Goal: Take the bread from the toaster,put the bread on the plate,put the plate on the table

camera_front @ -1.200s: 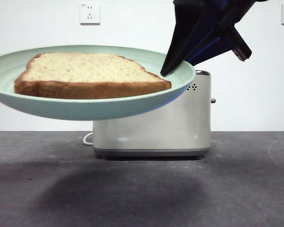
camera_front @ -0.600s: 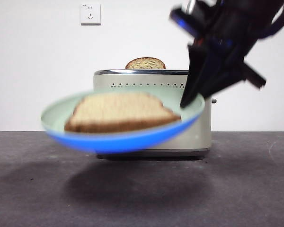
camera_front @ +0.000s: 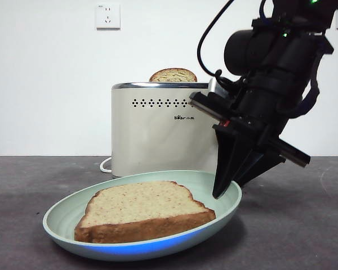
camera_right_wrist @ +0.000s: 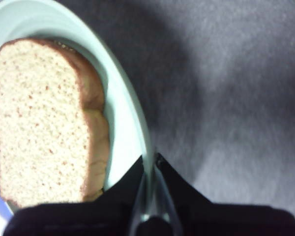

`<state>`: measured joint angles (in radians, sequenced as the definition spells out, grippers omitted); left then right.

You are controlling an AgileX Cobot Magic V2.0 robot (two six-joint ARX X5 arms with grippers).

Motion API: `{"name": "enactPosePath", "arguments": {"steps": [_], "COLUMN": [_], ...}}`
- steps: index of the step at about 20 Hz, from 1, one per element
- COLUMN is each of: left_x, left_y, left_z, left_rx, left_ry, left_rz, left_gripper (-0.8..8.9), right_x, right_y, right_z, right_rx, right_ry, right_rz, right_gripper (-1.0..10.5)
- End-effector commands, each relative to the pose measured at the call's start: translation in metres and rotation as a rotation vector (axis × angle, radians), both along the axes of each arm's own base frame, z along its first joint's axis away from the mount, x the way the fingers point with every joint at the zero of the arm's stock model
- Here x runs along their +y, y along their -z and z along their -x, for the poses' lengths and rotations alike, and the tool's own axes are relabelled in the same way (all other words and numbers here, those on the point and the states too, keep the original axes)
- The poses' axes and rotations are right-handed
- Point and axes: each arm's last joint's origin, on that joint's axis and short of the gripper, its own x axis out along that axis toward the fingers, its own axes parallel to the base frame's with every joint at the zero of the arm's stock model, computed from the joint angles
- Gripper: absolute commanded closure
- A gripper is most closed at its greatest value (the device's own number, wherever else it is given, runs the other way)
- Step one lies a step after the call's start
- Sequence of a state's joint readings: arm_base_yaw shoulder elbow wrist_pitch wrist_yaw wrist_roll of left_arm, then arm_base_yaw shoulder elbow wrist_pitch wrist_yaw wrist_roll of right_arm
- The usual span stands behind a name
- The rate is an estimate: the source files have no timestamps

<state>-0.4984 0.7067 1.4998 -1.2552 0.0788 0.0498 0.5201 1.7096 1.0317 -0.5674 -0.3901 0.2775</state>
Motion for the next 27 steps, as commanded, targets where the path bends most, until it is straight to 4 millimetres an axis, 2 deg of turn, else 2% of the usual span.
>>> {"name": "enactPosePath", "arguments": {"steps": [1,6,13,14,15,17,18,19,22,24,27], "left_x": [0.000,0.000,0.000,0.000,0.000,0.000,0.000,0.000,0.000,0.000,0.000], "left_y": [0.000,0.000,0.000,0.000,0.000,0.000,0.000,0.000,0.000,0.000,0.000], "left_z": [0.000,0.000,0.000,0.000,0.000,0.000,0.000,0.000,0.000,0.000,0.000], "left_rx": [-0.009,-0.009,-0.008,-0.007,-0.007,-0.008,-0.008,-0.008,-0.008,-0.008,-0.008], "left_ry": [0.003,0.004,0.003,0.003,0.003,0.003,0.003,0.003,0.003,0.003,0.003], "left_rz": [-0.006,-0.006,-0.006,-0.006,-0.006,-0.005,-0.005,-0.005,-0.005,-0.005,-0.005], "left_gripper": [8.22,8.22,8.22,8.22,8.22,8.22,8.22,8.22,8.22,8.22,8.22], "right_x": [-0.005,-0.020,-0.020,-0.020,-0.020,-0.020,-0.020,-0.020,-0.022,-0.026,-0.038], "right_y": [0.008,0.015,0.024,0.025,0.024,0.024,0.023,0.021,-0.001,-0.029,-0.079], "right_z": [-0.008,-0.019,-0.021,-0.022,-0.022,-0.022,-0.023,-0.023,-0.019,-0.009,0.023], "right_rx": [0.016,0.031,0.043,0.031,0.028,0.018,0.006,-0.006,-0.079,-0.150,-0.262], "right_ry": [0.043,0.097,0.091,0.090,0.091,0.088,0.081,0.071,0.045,0.029,-0.042], "right_rz": [-0.010,-0.025,0.007,0.018,0.018,0.014,0.010,0.007,-0.019,-0.047,-0.070], "right_gripper": [9.6,9.6,9.6,9.3,8.3,5.1,4.3,4.1,4.1,4.1,4.1]}}
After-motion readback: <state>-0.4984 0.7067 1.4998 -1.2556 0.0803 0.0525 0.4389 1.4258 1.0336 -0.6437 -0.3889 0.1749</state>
